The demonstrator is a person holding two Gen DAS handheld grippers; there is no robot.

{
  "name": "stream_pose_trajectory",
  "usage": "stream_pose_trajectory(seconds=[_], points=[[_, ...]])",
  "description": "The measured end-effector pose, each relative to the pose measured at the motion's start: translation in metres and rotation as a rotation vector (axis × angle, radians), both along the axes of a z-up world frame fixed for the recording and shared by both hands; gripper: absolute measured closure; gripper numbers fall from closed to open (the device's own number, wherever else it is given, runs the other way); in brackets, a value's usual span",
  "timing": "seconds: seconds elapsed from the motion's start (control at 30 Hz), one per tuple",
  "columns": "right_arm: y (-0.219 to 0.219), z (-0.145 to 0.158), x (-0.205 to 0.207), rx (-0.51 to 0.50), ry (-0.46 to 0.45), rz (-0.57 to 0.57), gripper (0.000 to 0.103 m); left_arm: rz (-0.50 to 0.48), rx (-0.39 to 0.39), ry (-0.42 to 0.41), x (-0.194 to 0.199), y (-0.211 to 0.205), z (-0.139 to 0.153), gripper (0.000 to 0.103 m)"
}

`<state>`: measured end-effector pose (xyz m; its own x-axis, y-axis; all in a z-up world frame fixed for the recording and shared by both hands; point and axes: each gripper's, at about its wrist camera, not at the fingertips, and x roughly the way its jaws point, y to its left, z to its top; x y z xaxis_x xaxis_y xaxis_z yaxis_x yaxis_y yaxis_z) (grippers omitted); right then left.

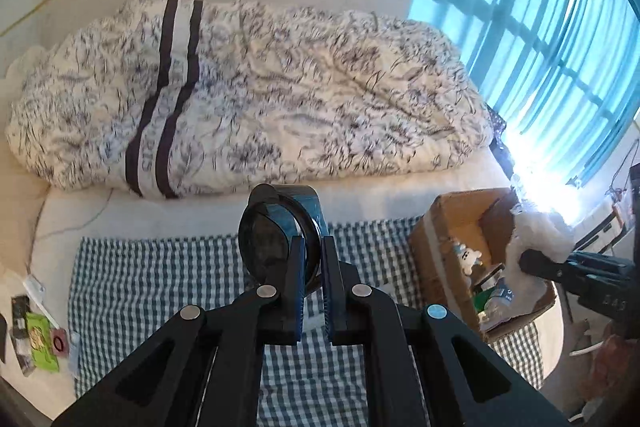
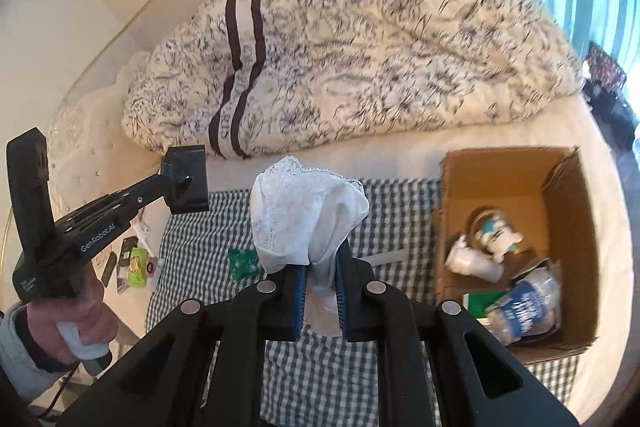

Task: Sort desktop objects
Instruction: 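Carry the black case and lace cloth with both tools over the cardboard box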

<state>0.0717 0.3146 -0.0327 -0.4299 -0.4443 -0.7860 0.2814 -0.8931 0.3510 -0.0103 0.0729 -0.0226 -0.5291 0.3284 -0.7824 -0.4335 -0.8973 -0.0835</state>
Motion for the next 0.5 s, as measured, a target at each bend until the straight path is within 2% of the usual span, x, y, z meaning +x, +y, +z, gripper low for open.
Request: stream_pose_trajectory(seconds=[0.23, 0.5], points=[[0.038, 0.002, 0.001, 0.008, 0.001, -0.057, 0.091, -0.034, 0.020, 0.005, 0.010, 0.032, 0.010, 0.096], [0.094, -0.009, 0.001, 0.052, -0.020, -0.143, 0.091, -0.135, 0.036, -0.017, 0.029, 0.093, 0.011, 0.096]])
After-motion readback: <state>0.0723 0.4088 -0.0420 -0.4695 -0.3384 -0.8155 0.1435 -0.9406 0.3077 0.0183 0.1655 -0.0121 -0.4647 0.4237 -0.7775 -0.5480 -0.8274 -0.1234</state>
